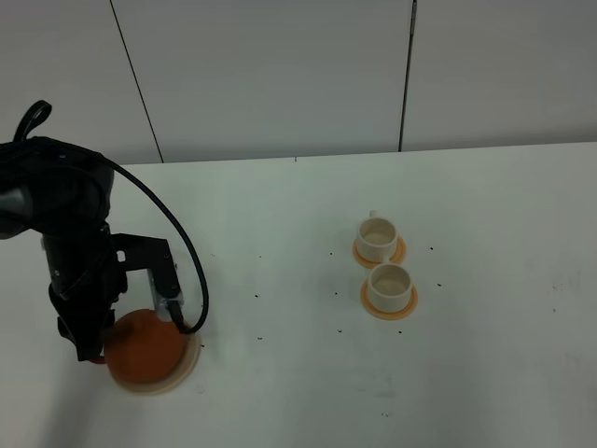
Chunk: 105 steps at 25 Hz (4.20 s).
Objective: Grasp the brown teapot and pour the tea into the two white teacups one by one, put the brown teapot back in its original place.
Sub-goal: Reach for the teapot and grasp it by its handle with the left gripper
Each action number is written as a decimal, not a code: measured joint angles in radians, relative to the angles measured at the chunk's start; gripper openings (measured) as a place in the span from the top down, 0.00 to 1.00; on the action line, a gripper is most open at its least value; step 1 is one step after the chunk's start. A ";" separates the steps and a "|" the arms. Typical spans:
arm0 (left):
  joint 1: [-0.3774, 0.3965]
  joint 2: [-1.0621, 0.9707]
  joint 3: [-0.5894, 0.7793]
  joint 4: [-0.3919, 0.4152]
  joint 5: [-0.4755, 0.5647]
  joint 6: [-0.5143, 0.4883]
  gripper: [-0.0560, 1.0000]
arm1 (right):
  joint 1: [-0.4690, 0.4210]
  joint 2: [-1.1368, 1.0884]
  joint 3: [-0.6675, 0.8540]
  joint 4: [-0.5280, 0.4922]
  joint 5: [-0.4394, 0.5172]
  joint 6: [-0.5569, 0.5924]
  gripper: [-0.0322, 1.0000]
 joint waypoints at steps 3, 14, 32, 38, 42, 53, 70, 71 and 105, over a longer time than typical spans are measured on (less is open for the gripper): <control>-0.003 0.004 0.000 0.000 -0.013 0.001 0.57 | 0.000 0.000 0.000 0.000 0.000 0.000 0.74; -0.003 0.024 0.000 -0.007 -0.024 0.023 0.57 | 0.000 0.000 0.000 0.000 0.000 0.000 0.74; -0.013 0.025 0.000 -0.016 -0.016 0.064 0.79 | 0.000 0.000 0.000 0.000 0.000 0.000 0.74; -0.015 0.025 0.000 -0.016 -0.016 0.076 0.79 | 0.000 0.000 0.000 0.000 0.000 0.000 0.74; -0.015 0.025 0.000 -0.016 -0.011 0.077 0.79 | 0.000 0.000 0.000 0.000 0.000 0.000 0.74; -0.016 0.013 -0.014 -0.029 0.018 0.075 0.79 | 0.000 0.000 0.000 0.000 0.000 0.000 0.74; -0.016 0.006 -0.030 -0.032 0.041 0.075 0.79 | 0.000 0.000 0.000 0.000 0.000 0.000 0.74; -0.016 0.006 -0.030 -0.032 0.041 0.075 0.79 | 0.000 0.000 0.000 0.000 0.000 0.000 0.74; 0.000 -0.065 -0.030 -0.151 -0.032 0.057 0.79 | 0.000 0.000 0.000 0.000 0.000 0.000 0.74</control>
